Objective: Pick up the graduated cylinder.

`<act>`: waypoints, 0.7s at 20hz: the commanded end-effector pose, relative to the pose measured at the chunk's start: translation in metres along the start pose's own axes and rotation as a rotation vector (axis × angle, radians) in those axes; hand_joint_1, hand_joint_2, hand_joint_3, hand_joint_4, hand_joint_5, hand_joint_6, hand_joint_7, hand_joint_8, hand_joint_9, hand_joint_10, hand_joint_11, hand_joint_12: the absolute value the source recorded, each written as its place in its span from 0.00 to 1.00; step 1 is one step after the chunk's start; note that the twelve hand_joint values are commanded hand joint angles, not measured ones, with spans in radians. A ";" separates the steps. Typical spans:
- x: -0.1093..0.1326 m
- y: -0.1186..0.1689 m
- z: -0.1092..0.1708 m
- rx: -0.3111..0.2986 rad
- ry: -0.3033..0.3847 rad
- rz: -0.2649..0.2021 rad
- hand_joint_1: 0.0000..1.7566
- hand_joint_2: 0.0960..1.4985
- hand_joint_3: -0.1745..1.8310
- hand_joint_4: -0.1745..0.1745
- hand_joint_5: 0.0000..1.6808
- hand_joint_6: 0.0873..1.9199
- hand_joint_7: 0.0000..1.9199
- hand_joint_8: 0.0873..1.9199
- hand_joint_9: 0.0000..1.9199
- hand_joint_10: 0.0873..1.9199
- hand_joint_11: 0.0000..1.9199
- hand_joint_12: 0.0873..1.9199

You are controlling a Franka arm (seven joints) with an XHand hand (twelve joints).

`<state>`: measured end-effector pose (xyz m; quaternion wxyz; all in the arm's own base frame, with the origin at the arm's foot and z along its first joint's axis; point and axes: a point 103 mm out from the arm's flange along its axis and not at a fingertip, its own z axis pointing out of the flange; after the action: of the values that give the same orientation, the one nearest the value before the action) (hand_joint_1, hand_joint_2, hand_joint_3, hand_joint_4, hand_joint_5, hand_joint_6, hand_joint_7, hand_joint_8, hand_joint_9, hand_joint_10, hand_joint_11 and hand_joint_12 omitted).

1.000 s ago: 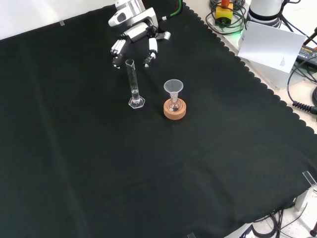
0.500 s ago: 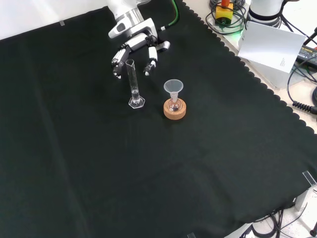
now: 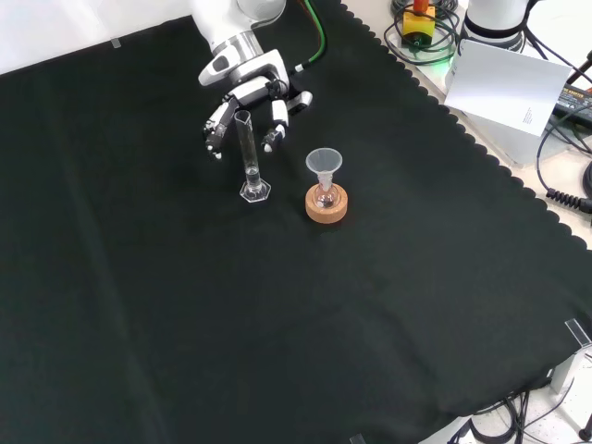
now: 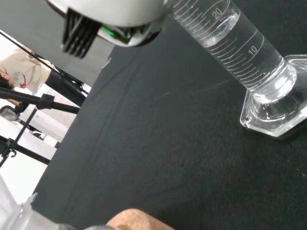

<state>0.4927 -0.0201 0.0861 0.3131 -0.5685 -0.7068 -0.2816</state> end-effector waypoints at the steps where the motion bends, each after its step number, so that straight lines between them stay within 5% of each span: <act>1: -0.002 0.006 0.010 0.000 0.046 -0.023 0.61 0.33 0.46 0.37 0.35 0.00 0.23 0.30 0.33 0.25 0.19 0.66; 9: -0.004 0.006 0.018 -0.004 0.078 -0.041 0.61 0.33 0.47 0.38 0.38 0.01 0.26 0.30 0.37 0.24 0.24 0.64; 14: -0.002 0.006 0.022 0.003 0.105 -0.051 0.62 0.34 0.47 0.38 0.34 0.18 0.30 0.28 0.43 0.18 0.30 0.61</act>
<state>0.4972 -0.0065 0.0719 0.3351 -0.5408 -0.7053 -0.3129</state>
